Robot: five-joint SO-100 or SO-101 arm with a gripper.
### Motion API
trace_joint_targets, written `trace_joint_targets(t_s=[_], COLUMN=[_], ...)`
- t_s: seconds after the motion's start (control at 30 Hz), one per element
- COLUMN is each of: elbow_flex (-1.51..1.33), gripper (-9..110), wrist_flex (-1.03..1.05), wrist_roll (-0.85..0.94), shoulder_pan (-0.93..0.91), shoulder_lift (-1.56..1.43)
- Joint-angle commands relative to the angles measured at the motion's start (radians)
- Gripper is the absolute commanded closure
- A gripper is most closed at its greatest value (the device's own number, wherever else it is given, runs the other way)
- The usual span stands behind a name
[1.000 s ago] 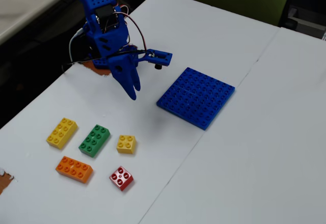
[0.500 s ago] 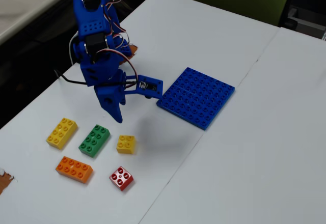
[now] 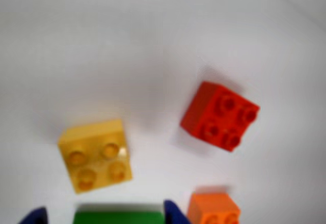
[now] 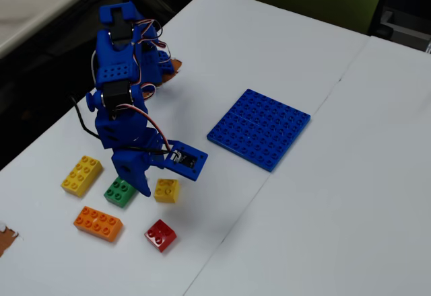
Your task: Pick up the 2x2 yellow block and go up the 8x8 blue block.
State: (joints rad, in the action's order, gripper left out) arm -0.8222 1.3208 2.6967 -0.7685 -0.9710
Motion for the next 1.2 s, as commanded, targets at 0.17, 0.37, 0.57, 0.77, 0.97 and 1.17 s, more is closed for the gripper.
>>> trace_joint_targets(t_s=[0.17, 0.37, 0.57, 0.77, 0.97, 1.17], elbow_flex=[0.080, 0.080, 0.081, 0.095, 0.095, 0.095], gripper=[73, 73, 73, 75, 82, 87], wrist_flex=[-0.005, 0.009, -0.003, -0.009, -0.009, -0.006], wrist_roll=[0.060, 0.060, 0.055, 0.049, 0.055, 0.057], shoulder_pan=[0.041, 0.063, 0.071, 0.072, 0.066, 0.060], shoulder_lift=[0.049, 0.072, 0.106, 0.135, 0.140, 0.143])
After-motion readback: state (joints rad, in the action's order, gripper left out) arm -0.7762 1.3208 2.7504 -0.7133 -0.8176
